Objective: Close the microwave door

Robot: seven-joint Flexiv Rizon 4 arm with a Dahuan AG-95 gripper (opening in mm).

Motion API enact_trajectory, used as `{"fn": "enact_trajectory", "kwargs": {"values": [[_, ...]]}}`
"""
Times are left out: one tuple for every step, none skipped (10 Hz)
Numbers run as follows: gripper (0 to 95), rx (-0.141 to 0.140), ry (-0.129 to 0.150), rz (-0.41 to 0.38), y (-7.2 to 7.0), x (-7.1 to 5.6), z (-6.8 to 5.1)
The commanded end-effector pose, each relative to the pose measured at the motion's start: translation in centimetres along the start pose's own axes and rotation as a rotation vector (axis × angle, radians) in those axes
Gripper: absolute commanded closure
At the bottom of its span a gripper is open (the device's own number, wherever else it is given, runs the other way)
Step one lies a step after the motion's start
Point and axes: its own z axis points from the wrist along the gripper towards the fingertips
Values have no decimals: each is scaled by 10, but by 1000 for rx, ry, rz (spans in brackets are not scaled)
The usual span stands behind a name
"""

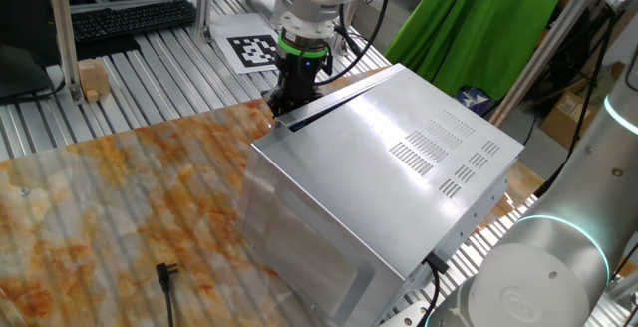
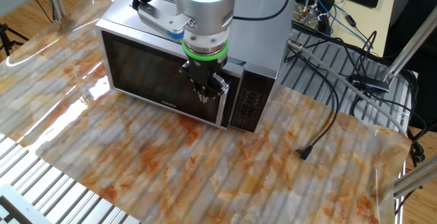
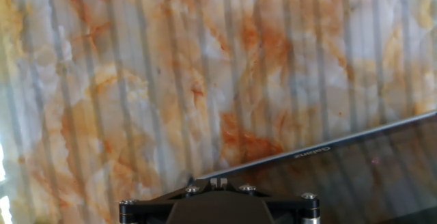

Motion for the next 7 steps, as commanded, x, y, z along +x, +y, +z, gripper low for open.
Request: {"fn": "enact_trajectory", "kwargs": {"values": [[950, 1, 4, -5, -1, 5, -2], [950, 2, 5, -8, -2, 6, -3], [950, 3, 4, -14, -2, 7, -4], [950, 3, 5, -19, -3, 9, -5], [950, 3, 4, -22, -3, 10, -4], [950, 5, -1, -27, -4, 14, -4], [950, 5, 1, -29, -5, 17, -4]]}}
